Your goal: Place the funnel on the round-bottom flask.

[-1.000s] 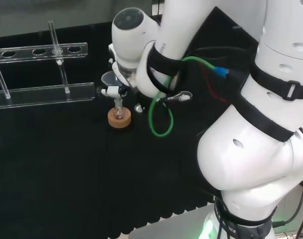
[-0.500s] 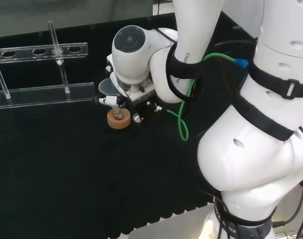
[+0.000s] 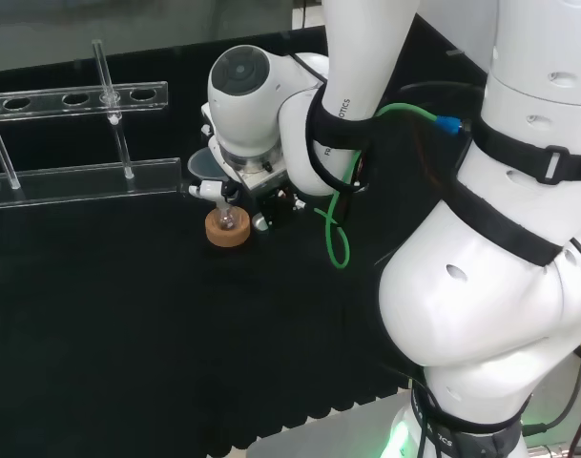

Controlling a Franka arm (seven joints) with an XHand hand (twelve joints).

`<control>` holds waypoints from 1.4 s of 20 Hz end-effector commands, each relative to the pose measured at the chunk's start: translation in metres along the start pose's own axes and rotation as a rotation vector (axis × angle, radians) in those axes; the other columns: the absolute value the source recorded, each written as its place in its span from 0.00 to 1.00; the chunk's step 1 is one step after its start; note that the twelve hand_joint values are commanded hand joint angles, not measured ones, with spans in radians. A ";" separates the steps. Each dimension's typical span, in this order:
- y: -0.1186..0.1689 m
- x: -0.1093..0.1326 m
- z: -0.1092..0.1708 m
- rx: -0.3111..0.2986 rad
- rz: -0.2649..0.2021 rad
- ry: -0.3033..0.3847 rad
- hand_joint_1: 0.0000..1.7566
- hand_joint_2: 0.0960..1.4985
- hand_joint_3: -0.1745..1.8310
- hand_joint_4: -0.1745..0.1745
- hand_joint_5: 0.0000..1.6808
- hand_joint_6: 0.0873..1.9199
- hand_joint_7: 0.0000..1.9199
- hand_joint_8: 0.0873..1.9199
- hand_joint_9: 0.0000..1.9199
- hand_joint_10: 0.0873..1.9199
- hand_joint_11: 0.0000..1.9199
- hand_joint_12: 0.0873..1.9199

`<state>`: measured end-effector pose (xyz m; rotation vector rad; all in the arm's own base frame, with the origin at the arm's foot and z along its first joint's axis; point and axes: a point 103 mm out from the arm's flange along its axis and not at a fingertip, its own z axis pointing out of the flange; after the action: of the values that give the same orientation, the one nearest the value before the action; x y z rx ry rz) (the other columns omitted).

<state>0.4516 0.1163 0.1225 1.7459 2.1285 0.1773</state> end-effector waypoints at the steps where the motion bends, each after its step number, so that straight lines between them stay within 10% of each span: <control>1: 0.002 0.000 0.001 0.009 0.003 -0.002 0.63 0.68 0.11 0.50 0.63 0.44 0.72 0.69 0.99 0.60 1.00 0.72; 9: 0.000 0.003 -0.004 0.021 0.017 0.017 0.63 0.69 0.11 0.45 0.63 0.45 0.70 0.68 0.98 0.55 1.00 0.63; 13: -0.003 0.002 -0.012 0.153 0.041 0.067 0.48 0.60 0.08 0.03 0.31 0.48 0.49 0.60 0.78 0.29 0.92 0.36; 19: -0.011 -0.001 -0.020 0.243 0.060 0.115 0.24 0.49 0.06 0.00 0.06 0.03 0.04 0.48 0.13 0.47 0.34 0.72; 28: -0.017 -0.003 -0.029 0.239 0.058 0.155 0.21 0.47 0.07 0.00 0.03 0.00 0.00 0.27 0.00 0.48 0.20 0.80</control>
<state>0.4333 0.1133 0.1420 1.9916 2.2643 0.0835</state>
